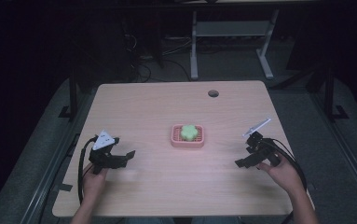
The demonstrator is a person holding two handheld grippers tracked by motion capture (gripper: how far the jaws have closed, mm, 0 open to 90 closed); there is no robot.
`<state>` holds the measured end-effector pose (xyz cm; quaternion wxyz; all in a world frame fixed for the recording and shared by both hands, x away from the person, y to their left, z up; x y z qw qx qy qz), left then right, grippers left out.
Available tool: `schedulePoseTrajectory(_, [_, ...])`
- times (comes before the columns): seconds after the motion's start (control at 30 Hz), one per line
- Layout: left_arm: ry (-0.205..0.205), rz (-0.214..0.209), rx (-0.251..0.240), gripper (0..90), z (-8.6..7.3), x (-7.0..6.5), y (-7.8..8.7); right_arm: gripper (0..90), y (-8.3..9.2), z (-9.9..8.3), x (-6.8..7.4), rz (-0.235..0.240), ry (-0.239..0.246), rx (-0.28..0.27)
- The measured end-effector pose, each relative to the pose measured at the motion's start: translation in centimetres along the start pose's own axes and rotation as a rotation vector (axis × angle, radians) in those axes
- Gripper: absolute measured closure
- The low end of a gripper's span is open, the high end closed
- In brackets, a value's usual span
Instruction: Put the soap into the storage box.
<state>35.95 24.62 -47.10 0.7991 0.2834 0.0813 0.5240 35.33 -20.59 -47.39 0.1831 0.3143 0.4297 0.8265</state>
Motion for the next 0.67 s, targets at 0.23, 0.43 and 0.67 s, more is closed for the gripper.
schedulePoseTrajectory(0.23, [-0.002,-0.001,0.0,14.4,0.0,0.0,0.0,20.2,-0.1,-1.4,0.3,0.0,-0.012,-0.024])
schedulePoseTrajectory(0.43, [-0.001,0.0,-0.002,14.4,0.0,0.0,-0.1,20.1,-0.3,-2.7,0.4,0.002,-0.029,-0.037])
schedulePoseTrajectory(0.67, [-0.007,-0.001,0.001,14.4,-0.1,-0.1,-0.1,20.3,-0.5,-4.2,1.1,-0.004,-0.026,-0.065])
Point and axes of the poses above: each handheld gripper's, and its own axes: y roughly backward along the jaws, z roughly out of its top, x roughly to its left, the point moved 6 cm from there along -y, roughly forward along the jaws, and after that the axes turned 15 degrees about z, right-handed, at the moved point
